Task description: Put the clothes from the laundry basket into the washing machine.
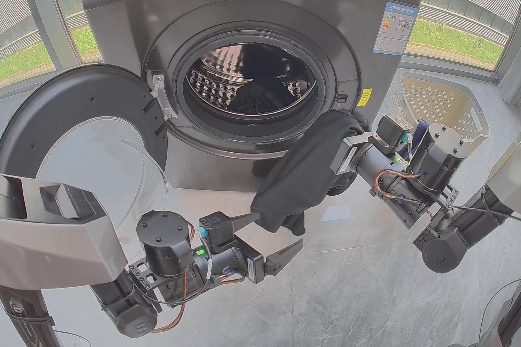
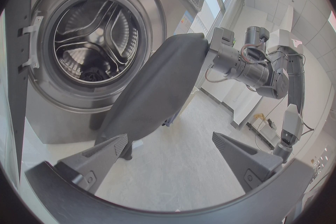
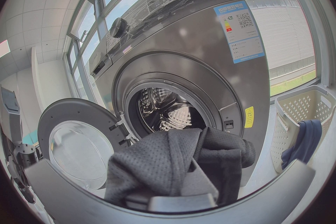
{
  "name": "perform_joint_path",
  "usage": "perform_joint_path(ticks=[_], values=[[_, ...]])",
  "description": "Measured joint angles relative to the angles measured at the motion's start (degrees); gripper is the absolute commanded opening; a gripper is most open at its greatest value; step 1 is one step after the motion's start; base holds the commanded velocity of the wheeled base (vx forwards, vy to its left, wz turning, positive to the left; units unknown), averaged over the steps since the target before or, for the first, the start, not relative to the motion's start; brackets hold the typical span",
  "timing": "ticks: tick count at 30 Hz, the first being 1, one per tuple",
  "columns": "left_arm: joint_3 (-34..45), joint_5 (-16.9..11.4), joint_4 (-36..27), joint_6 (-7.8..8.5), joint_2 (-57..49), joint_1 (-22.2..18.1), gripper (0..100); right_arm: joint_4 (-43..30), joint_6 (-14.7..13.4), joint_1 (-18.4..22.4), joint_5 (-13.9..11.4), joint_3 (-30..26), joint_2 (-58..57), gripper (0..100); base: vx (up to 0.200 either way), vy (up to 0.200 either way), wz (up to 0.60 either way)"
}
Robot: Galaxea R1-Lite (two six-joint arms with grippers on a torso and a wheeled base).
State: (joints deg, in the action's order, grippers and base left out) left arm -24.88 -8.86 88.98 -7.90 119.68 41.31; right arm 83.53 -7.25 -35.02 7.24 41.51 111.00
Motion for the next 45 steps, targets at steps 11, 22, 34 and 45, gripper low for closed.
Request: perform_joint_path(ticks=[11, 22, 34, 45], values=[[-8.77, 0.39, -0.22, -0.28, 2.27, -0.16, 100, -0.13, -0.65, -0.65, 0.15, 0.55, 0.02, 0, 0.0, 0.0, 0.0], [-17.65, 0.2, -0.6, 1.67, 8.47, -2.18, 100, -0.1, -0.76, -2.34, 0.2, 0.05, -0.69, 0, 0.0, 0.0, 0.0], [-26.14, 0.66, -0.63, 2.57, 14.36, -5.68, 0, 0.13, -1.26, -2.32, 0.22, -1.13, -1.22, 0, 0.0, 0.0, 0.0], [-15.63, -0.3, -0.35, 2.38, 4.99, -4.85, 0, 0.17, -1.45, 0.22, -0.16, -1.4, -1.4, 100, 0.0, 0.0, 0.0]])
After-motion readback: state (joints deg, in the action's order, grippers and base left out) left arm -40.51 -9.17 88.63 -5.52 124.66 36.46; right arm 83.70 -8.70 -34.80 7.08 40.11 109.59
